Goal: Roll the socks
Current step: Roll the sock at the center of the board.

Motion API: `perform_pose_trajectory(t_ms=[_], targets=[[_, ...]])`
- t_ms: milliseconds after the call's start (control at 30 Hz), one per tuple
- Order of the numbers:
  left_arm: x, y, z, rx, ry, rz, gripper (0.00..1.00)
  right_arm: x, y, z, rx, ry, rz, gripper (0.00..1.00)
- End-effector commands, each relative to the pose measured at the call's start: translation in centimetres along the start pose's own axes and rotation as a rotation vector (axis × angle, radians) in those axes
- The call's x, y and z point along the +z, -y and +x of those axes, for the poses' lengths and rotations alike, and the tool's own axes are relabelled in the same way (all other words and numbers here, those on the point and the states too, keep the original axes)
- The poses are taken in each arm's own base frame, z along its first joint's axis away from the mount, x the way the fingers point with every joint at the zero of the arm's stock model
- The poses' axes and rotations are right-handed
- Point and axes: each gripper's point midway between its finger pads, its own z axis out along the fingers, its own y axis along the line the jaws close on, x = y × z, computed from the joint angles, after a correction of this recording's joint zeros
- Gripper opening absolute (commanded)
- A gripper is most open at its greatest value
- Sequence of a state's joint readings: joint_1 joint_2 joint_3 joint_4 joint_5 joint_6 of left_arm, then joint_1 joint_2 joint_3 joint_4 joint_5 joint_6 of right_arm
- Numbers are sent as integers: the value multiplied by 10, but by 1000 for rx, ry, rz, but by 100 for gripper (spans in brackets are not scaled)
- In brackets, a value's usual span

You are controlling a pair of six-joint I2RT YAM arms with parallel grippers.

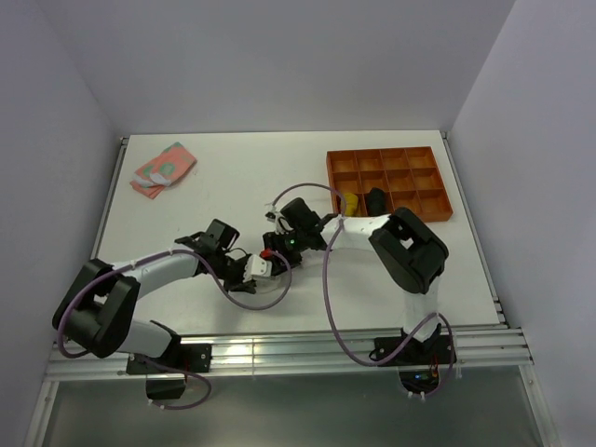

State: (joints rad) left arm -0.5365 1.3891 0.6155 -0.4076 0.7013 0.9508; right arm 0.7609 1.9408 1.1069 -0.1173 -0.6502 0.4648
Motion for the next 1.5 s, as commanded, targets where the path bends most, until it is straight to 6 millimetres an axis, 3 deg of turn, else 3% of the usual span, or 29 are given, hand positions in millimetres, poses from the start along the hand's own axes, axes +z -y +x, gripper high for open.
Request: perform_pose_trajectory(t_ms=[0,133,200,233,300,433,633,767,933,1067,1100,1133,1267,1467], targets=[[-4,23,-5,-130,40,127,0,-18,17,-24,-3,172,173,54],[-14,10,-5,-202,65,132,0,-33,25,-29,37,265,245,55],[-16,11,-2,-251,72,157,0,-40,27,-25,47,294,260,55],[-21,2,-1,-268,89,141,0,-42,35,-22,60,315,289,55],[-22,0,6,-328,76,155,0,-50,27,-27,38,369,260,55],[-29,-4,3,-395,100,219,0,-61,32,-17,4,438,296,54],[-37,-8,6,-471,131,305,0,-76,-2,-22,-180,536,293,54],[-40,-13,12,-521,147,345,0,-67,-35,-22,-368,541,328,56],[-37,-12,19,-547,135,394,0,-37,-56,-22,-557,489,361,56],[-35,-10,24,-583,124,449,0,-21,-63,-28,-639,477,401,57],[-36,-9,24,-599,124,459,0,-14,-57,-26,-668,445,432,57],[-37,-12,24,-600,123,463,0,-10,-65,-28,-693,448,438,57],[-36,-11,28,-632,118,510,0,9,-68,-22,-755,405,444,57],[-34,-13,32,-654,106,523,0,19,-73,-16,-796,380,437,57]])
